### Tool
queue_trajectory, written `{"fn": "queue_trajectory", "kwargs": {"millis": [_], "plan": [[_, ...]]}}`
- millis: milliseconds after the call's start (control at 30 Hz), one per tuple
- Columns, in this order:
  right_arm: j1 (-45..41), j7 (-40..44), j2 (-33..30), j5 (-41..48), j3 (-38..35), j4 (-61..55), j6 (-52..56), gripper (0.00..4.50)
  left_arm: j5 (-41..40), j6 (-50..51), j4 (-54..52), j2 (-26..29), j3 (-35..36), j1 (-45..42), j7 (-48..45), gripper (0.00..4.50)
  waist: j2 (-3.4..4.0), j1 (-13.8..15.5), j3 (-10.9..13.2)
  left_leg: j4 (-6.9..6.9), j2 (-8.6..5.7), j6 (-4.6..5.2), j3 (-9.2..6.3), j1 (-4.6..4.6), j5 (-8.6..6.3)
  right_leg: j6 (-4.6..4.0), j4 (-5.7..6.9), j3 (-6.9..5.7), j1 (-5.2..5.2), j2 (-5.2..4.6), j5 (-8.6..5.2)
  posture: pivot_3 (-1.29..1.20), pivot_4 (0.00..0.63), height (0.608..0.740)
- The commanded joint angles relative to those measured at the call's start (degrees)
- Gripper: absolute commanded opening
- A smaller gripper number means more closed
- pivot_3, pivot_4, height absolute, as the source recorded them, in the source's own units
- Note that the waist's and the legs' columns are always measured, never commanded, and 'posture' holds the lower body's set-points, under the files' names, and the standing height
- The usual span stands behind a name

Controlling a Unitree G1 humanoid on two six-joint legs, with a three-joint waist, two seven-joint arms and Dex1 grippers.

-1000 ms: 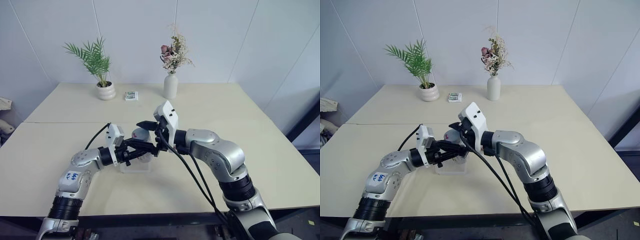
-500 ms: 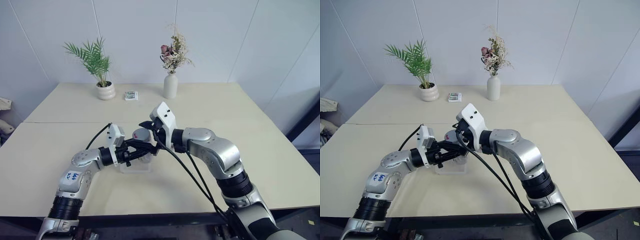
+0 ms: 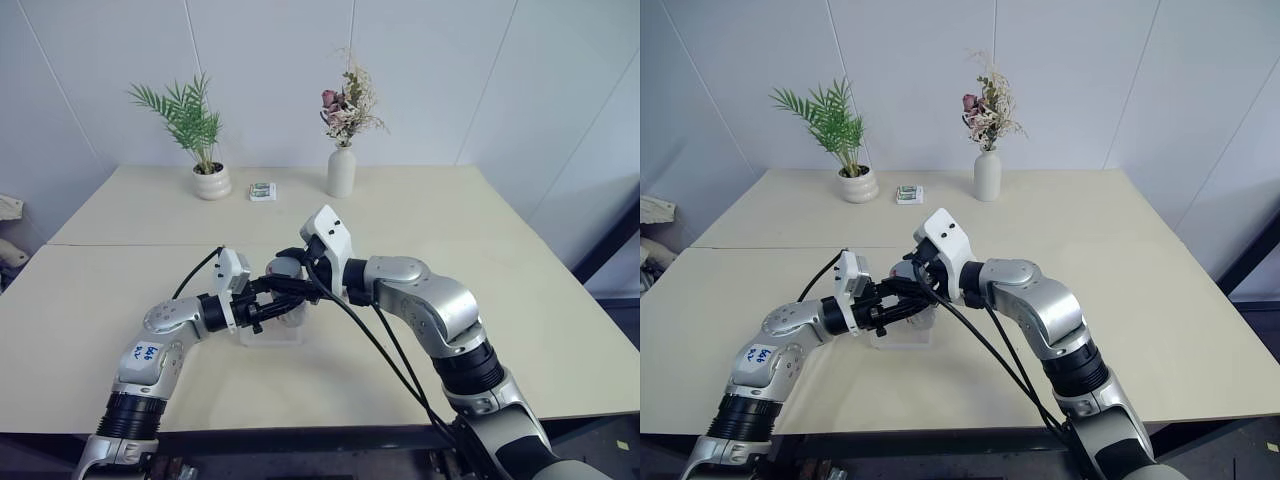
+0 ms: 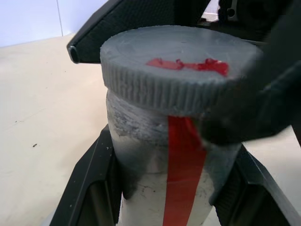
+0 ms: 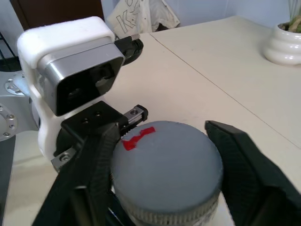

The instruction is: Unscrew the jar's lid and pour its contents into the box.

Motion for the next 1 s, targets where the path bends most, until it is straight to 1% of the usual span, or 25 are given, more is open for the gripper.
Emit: {"fn": "queue_trajectory", "kwargs": {"millis": [33, 200, 333, 400, 567, 667, 733, 900, 1000], "plan": [[0.14, 0.59, 0.72, 1.84, -1.05, -2.72, -0.09, 2.58, -0.31, -0.43, -1.74, -0.18, 0.31, -1.07, -0.12, 2.01, 0.0, 0.01, 0.0, 0.0, 0.0, 0.0, 0.0, 0.0, 0.0, 0.0, 0.0, 0.0, 0.0, 0.0, 0.0, 0.0, 0.15, 0.74], [0.79, 3.81, -0.13, 3.37, -0.5, -3.58, -0.53, 2.58, -0.43, -0.95, -1.49, 0.04, 0.0, -1.3, -1.25, 2.01, 0.0, 0.0, 0.0, -0.01, 0.0, 0.0, 0.0, 0.0, 0.0, 0.0, 0.0, 0.0, -0.01, 0.0, 0.0, 0.0, 0.15, 0.74], [0.61, 16.41, -5.5, 5.2, 1.57, -2.64, -4.81, 2.58, -1.11, -2.61, 0.45, 1.52, -0.95, -3.07, -7.85, 2.01, 0.0, 0.05, 0.0, -0.01, -0.01, 0.0, 0.01, -0.02, 0.0, 0.0, -0.03, 0.0, -0.01, 0.0, 0.0, 0.0, 0.15, 0.74], [0.13, 20.74, -7.21, 5.3, 1.9, -1.24, -7.06, 2.58, -1.35, -3.3, 1.33, 2.15, -1.24, -3.96, -11.0, 2.01, 0.0, 0.05, 0.0, -0.01, -0.01, 0.0, 0.01, -0.04, 0.0, 0.01, -0.06, 0.0, -0.01, 0.02, 0.0, 0.0, 0.15, 0.74], [-1.07, 27.61, -8.79, 4.97, 2.08, 1.93, -10.91, 2.58, -2.33, -3.39, 3.04, 2.82, -1.43, -5.91, -16.38, 2.01, 0.0, -0.29, 0.0, -0.01, 0.03, 0.01, 0.06, 0.0, -0.01, 0.01, -0.02, 0.08, -0.02, 0.1, 0.0, 0.0, 0.15, 0.74], [-2.75, 38.3, -10.79, 7.27, 1.92, 4.93, -13.74, 2.58, -5.32, 0.32, 1.85, 4.42, -2.57, -7.59, -23.58, 2.01, 0.0, -0.18, 0.01, -0.01, 0.06, 0.01, 0.06, -0.03, -0.01, 0.01, 0.01, 0.19, -0.08, 0.21, 0.0, 0.0, 0.15, 0.74], [-3.82, 42.79, -11.74, 7.73, 2.23, 6.54, -14.91, 2.58, -5.96, 1.96, 1.06, 5.42, -3.4, -7.88, -26.89, 2.01, 0.0, -0.2, 0.01, 0.0, 0.06, 0.01, 0.06, -0.05, -0.01, 0.02, 0.0, 0.22, -0.08, 0.23, 0.0, 0.0, 0.15, 0.74], [-5.87, 49.47, -13.07, 8.56, 2.24, 9.38, -16.02, 2.58, -6.65, 4.04, -0.06, 6.45, -3.82, -8.49, -30.28, 2.01, 0.01, -0.22, 0.01, 0.0, 0.09, 0.04, 0.08, -0.03, -0.03, 0.04, 0.03, 0.28, -0.1, 0.27, -0.02, 0.0, 0.15, 0.74], [-6.27, 51.44, -13.6, 8.56, 2.09, 10.27, -16.57, 2.58, -6.77, 4.81, -0.9, 6.59, -3.24, -8.36, -30.61, 2.01, 0.01, -0.21, 0.01, 0.0, 0.09, 0.04, 0.08, -0.04, -0.03, 0.04, 0.06, 0.29, -0.13, 0.27, -0.02, 0.0, 0.15, 0.74]]}}
